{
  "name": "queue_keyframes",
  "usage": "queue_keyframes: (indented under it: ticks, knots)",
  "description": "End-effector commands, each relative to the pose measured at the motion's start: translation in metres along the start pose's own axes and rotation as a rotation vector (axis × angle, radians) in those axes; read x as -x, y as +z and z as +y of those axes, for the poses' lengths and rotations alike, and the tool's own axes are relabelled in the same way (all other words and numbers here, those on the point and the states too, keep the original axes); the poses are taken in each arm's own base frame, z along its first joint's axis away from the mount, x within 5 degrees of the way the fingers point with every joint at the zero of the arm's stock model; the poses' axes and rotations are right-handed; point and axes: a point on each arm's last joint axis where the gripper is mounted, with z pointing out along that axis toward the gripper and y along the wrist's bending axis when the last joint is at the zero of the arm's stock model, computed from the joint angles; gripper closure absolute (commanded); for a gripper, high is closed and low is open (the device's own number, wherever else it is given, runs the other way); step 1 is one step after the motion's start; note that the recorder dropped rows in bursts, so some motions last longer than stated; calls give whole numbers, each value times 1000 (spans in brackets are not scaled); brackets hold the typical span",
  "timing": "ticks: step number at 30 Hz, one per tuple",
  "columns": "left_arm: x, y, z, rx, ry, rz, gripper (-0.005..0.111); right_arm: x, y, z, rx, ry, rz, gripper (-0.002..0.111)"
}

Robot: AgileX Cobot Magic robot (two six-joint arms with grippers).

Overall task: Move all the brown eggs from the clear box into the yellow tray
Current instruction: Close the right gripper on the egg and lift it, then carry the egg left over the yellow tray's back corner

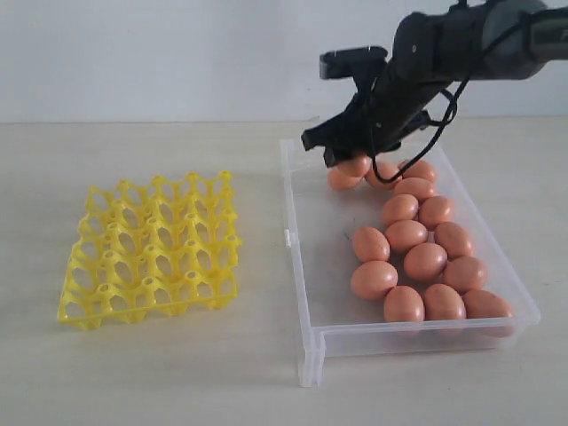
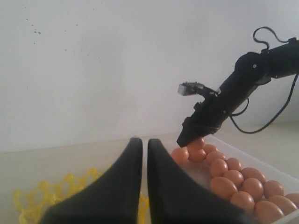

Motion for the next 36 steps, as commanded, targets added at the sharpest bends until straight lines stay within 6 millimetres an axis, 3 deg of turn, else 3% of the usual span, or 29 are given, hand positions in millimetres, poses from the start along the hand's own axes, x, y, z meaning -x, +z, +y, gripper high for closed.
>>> queue_keyframes:
  ticks: [1, 4, 9, 13, 18, 23, 27, 33, 36]
  knots:
    - [-1, 0, 1, 9, -8, 4, 103, 19, -31, 16, 127, -43, -141, 108]
    - [-1, 0, 1, 9, -8, 4, 103, 23, -34, 44, 327, -119, -221, 108]
    - [-1, 0, 2, 23, -3, 3, 103, 24, -43, 110, 555, -318, -399, 108]
    - [-1, -1, 12, 128, -7, -3, 103, 20, -44, 155, 592, -422, -505, 108]
    - [0, -4, 27, 303, -38, -22, 103, 10, -36, 197, 583, -545, -623, 108]
    - [1, -6, 33, 371, -42, -27, 103, -6, -14, 221, 596, -730, -631, 108]
    - [1, -7, 34, 381, -43, -27, 103, -14, 10, 229, 576, -766, -606, 108]
    - [1, -7, 34, 381, -43, -27, 103, 4, 27, 233, 519, -723, -634, 108]
    - [1, -7, 34, 381, -43, -27, 103, 25, 27, 228, 432, -527, -632, 108]
